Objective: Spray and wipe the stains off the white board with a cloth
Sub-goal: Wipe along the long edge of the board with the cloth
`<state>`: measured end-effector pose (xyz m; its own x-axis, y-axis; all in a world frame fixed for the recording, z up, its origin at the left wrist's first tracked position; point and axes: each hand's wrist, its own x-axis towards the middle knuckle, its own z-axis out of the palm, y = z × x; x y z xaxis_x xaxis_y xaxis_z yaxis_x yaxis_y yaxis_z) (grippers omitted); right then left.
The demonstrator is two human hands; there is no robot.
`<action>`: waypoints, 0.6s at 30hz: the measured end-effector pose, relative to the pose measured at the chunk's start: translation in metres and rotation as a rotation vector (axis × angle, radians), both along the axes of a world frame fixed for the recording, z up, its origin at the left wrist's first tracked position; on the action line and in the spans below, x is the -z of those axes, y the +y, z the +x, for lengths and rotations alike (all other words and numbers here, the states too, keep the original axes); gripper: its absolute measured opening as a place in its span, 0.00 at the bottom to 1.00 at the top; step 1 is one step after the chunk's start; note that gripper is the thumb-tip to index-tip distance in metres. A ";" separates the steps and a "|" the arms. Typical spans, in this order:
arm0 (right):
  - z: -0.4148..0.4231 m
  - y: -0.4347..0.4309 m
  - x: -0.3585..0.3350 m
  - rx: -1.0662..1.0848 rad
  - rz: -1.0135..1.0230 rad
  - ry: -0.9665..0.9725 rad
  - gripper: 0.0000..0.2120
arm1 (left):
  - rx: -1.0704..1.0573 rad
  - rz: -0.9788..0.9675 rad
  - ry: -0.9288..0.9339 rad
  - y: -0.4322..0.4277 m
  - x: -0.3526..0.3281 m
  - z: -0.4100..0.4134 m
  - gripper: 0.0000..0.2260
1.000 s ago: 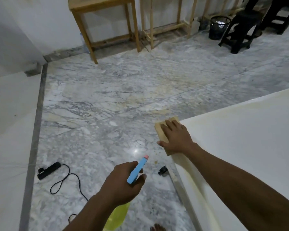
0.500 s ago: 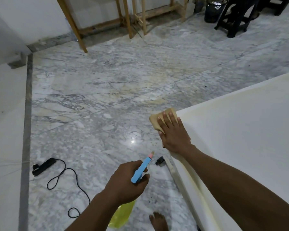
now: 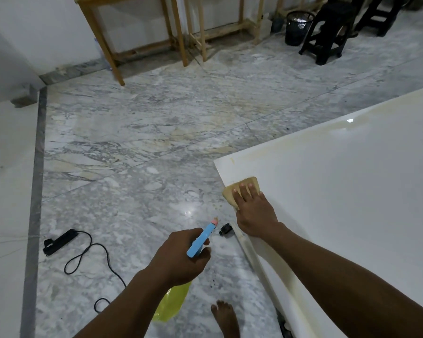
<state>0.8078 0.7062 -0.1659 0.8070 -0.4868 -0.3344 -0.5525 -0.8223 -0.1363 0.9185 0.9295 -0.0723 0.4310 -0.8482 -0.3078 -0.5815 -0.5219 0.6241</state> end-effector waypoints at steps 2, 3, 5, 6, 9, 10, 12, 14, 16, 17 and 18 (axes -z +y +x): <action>-0.024 0.015 -0.003 0.005 -0.003 0.011 0.33 | 0.022 -0.007 -0.011 0.010 -0.003 -0.018 0.09; -0.036 0.023 -0.005 0.009 -0.004 0.013 0.34 | 0.030 -0.010 -0.014 0.016 -0.004 -0.028 0.09; -0.059 0.040 -0.008 0.027 0.005 0.007 0.37 | 0.038 -0.015 -0.014 0.030 -0.005 -0.047 0.09; -0.072 0.049 -0.009 0.035 0.022 0.000 0.41 | 0.046 -0.015 -0.015 0.037 -0.006 -0.057 0.09; -0.113 0.077 -0.009 0.067 0.017 0.003 0.34 | 0.081 -0.024 -0.030 0.060 -0.010 -0.087 0.11; -0.130 0.089 -0.010 0.075 0.007 0.002 0.32 | 0.091 -0.031 -0.043 0.069 -0.013 -0.100 0.11; -0.157 0.106 -0.009 0.077 -0.006 0.000 0.31 | 0.079 -0.035 -0.046 0.081 -0.013 -0.116 0.11; -0.190 0.129 -0.011 0.079 -0.018 0.011 0.31 | 0.082 -0.045 -0.051 0.099 -0.014 -0.142 0.09; -0.223 0.150 -0.013 0.085 -0.014 0.021 0.31 | 0.090 -0.051 -0.051 0.115 -0.012 -0.167 0.07; -0.239 0.159 -0.014 0.084 -0.010 0.029 0.31 | 0.098 -0.043 -0.053 0.122 -0.011 -0.179 0.06; -0.256 0.170 -0.016 0.084 -0.004 0.032 0.31 | 0.107 -0.028 -0.049 0.128 -0.010 -0.192 0.05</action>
